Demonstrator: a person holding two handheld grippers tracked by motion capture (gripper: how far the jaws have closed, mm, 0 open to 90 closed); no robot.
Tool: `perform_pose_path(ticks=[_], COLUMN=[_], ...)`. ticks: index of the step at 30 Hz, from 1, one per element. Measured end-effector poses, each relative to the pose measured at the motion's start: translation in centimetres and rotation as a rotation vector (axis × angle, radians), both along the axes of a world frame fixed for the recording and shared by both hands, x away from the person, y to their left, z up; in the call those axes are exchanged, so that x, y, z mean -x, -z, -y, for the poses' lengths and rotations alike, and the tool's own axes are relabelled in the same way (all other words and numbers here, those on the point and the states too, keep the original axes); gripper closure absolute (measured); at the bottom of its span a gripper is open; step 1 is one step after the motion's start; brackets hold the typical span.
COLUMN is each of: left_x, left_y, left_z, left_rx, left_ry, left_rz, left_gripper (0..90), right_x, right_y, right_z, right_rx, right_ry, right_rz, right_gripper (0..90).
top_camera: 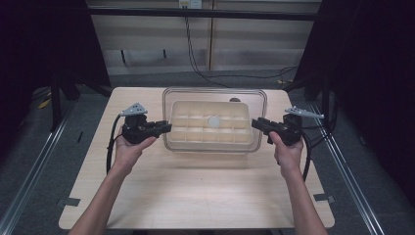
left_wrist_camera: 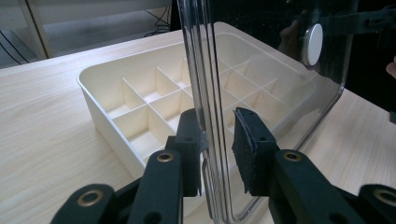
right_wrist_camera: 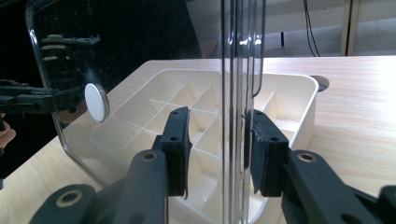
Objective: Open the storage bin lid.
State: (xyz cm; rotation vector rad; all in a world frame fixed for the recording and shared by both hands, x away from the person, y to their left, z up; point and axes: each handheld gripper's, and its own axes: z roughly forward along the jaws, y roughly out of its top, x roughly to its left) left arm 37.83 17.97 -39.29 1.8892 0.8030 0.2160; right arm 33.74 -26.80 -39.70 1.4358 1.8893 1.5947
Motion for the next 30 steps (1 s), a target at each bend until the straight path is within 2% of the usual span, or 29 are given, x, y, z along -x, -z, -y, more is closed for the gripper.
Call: perform_pose_path(ticks=[5,7,8,11,13,19,24,30], left_x=[0.5,0.8,0.9,0.9,1.1,1.7,2.3,2.8], left_y=[0.3,0.7,0.9,1.1,0.9,0.6,0.7,1.0], left_z=[-0.1,0.0,0.0,0.0,0.2,0.1,-0.2,-0.7], left_rx=[-0.012,-0.048,-0.050,-0.040,-0.043,-0.044,-0.038,-0.052], left_ry=[-0.008,-0.004,-0.001,0.006,0.007,0.018,0.018,0.022], left_rz=[-0.007,-0.005,-0.007,-0.020,-0.021,-0.015,-0.030,-0.037], left_gripper=[72.5,72.1,72.1,72.1,72.0,72.3,72.3,72.3], right_x=[0.1,0.2,0.3,0.6,1.0,1.7,2.1,2.7], right_y=[-0.3,-0.3,-0.3,-0.4,-0.5,-0.7,-0.8,-0.6], right_z=[-0.2,-0.3,-0.3,0.0,0.0,0.2,-0.1,-0.5], right_rx=[0.011,0.024,0.035,0.007,0.026,0.027,0.040,0.053], right_ry=[-0.010,-0.017,-0.021,-0.033,-0.021,-0.031,-0.040,-0.057], right_rz=[-0.009,-0.014,-0.016,-0.023,-0.017,-0.010,-0.022,-0.034], right_gripper=[63.1,63.1,62.9,64.1,64.1,64.2,64.3,64.6])
